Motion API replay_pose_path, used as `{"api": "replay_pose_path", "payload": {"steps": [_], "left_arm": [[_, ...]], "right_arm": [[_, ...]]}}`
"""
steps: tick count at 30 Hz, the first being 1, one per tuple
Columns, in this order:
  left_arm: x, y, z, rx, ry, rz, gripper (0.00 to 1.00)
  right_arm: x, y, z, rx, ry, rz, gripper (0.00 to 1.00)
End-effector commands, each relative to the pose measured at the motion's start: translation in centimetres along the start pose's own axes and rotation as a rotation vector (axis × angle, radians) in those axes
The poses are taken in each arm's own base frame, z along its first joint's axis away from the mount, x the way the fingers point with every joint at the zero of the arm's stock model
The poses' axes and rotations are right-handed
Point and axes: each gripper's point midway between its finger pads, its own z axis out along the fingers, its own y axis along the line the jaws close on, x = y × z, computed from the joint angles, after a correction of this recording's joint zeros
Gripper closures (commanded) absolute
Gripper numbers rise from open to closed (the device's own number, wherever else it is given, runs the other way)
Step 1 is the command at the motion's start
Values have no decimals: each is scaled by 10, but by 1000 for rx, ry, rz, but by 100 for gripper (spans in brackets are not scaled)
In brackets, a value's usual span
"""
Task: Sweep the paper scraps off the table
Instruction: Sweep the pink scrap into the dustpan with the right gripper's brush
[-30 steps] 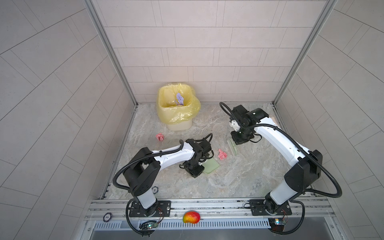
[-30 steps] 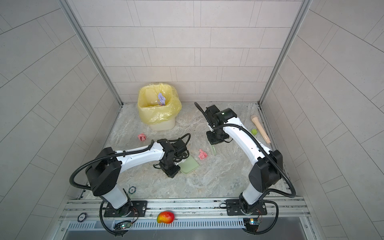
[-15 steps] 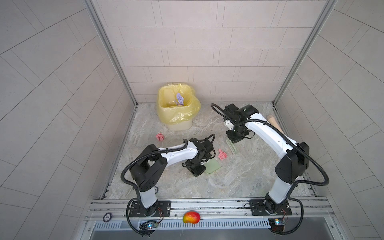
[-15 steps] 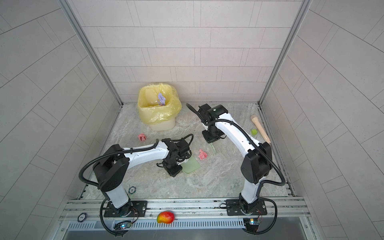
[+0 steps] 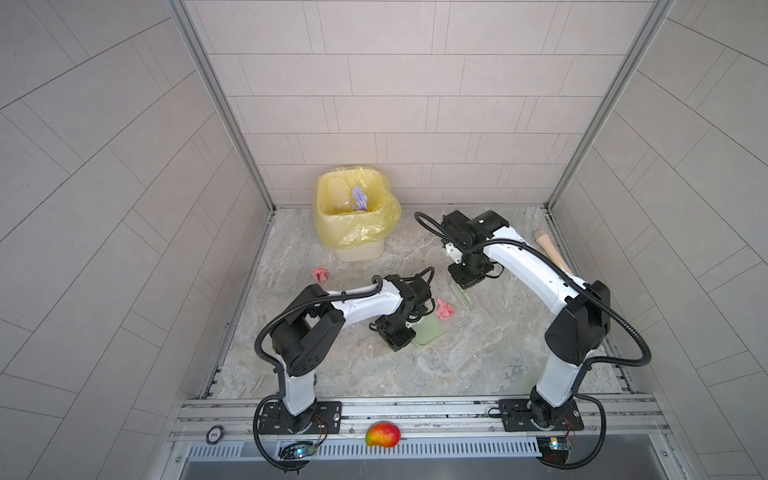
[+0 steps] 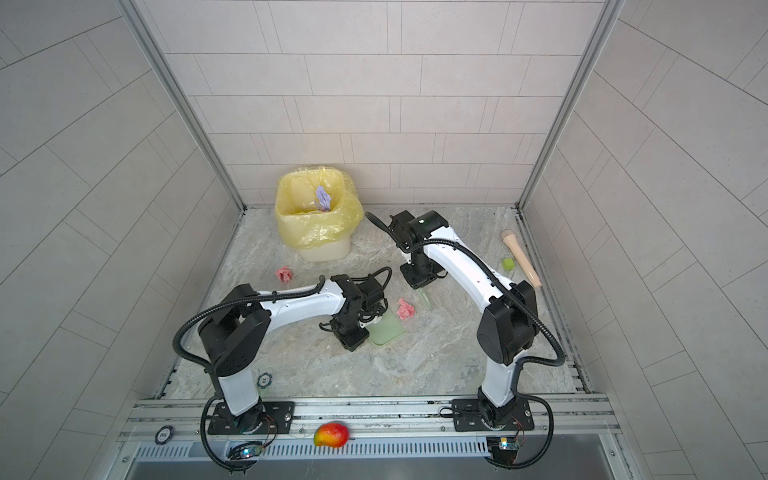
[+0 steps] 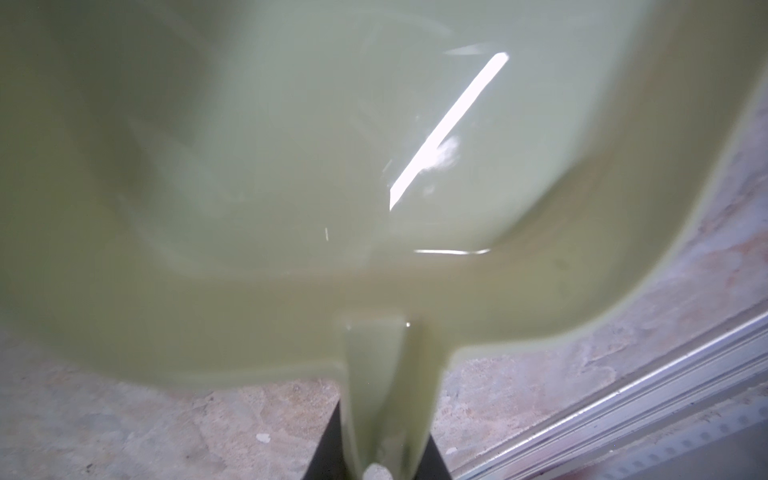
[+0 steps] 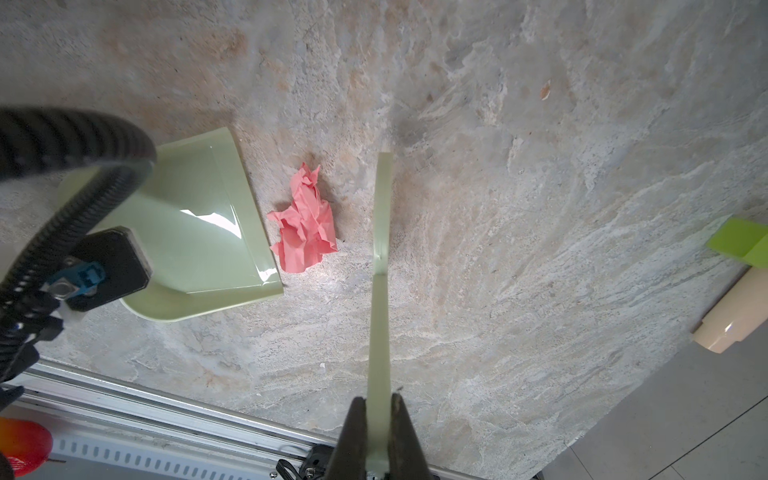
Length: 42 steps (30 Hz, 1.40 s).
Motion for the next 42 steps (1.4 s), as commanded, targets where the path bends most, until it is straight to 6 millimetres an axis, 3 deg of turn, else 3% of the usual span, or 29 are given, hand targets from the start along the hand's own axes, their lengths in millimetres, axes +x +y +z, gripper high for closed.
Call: {"api": "replay_pose_path", "payload": {"steps": [1, 20, 36, 42], "left_arm": [[-3, 0, -3, -9, 3, 18, 100], [-5, -2, 0, 12, 17, 18, 100], [-5, 0, 0, 10, 22, 14, 100], [-4, 0, 0, 9, 23, 12, 100]], "right_arm": [[4, -1, 4, 23, 35, -18, 100], [4, 30, 7, -24, 57, -78, 100], [23, 93, -14, -216, 46, -150, 100], [31, 91, -18, -219, 56, -151, 100]]}}
